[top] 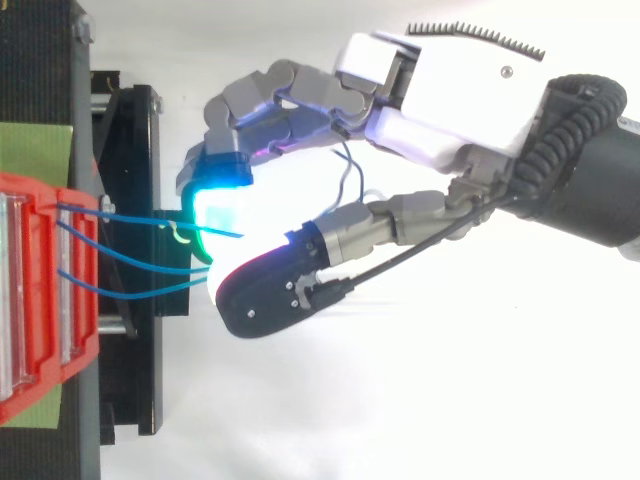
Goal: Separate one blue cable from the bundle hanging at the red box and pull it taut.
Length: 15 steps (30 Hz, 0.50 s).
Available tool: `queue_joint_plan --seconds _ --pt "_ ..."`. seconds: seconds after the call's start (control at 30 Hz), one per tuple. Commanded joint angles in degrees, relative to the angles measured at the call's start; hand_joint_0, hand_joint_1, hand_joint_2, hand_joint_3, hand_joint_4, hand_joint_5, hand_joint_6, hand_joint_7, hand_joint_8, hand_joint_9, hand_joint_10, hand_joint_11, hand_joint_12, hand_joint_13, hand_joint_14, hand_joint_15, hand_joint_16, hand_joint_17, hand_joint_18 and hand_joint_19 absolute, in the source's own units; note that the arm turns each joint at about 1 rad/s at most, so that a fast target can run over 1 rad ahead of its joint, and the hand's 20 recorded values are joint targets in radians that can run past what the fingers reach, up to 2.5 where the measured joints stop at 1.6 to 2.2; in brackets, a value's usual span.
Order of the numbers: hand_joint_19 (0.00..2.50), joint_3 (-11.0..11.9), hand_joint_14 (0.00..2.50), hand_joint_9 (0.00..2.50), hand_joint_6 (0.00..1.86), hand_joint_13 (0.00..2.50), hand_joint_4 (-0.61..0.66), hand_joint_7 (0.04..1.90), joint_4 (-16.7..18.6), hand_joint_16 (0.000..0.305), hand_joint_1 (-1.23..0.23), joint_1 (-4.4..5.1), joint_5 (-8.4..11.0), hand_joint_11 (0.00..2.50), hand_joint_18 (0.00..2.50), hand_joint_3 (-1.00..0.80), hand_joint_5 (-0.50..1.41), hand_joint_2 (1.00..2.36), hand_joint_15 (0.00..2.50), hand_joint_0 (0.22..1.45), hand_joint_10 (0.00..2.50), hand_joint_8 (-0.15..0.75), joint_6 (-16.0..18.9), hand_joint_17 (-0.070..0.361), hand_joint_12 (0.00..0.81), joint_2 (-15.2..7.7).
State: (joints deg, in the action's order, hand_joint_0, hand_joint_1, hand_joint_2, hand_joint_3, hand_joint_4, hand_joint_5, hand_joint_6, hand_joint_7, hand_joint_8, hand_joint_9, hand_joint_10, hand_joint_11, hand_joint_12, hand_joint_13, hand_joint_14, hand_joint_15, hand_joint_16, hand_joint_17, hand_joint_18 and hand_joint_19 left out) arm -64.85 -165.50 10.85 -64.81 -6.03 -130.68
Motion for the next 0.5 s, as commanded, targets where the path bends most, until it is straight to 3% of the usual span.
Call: queue_joint_plan --seconds 0.0,0.2,0.47 --pt "0.07 -0.01 0.01 0.7 0.91 0.49 0.1 1.15 0.0 0.033 -0.93 0.14 -0.05 0.47 0.38 -0.5 -0.22 1.0 0.13 0.77 0.01 0.279 0.5 0.075 0.316 -0.02" --pt "0.08 -0.01 0.01 0.72 0.9 0.49 0.11 1.14 0.27 0.033 -0.92 0.58 0.04 0.47 0.37 -0.5 -0.22 1.0 0.15 0.71 0.01 0.285 2.69 0.074 0.314 -0.02" --pt "0.11 -0.01 0.01 0.75 0.89 0.49 0.14 1.12 0.27 0.034 -0.87 0.67 0.04 0.48 0.37 -0.5 -0.21 1.0 0.16 0.59 0.02 0.304 2.87 0.076 0.321 -0.1"
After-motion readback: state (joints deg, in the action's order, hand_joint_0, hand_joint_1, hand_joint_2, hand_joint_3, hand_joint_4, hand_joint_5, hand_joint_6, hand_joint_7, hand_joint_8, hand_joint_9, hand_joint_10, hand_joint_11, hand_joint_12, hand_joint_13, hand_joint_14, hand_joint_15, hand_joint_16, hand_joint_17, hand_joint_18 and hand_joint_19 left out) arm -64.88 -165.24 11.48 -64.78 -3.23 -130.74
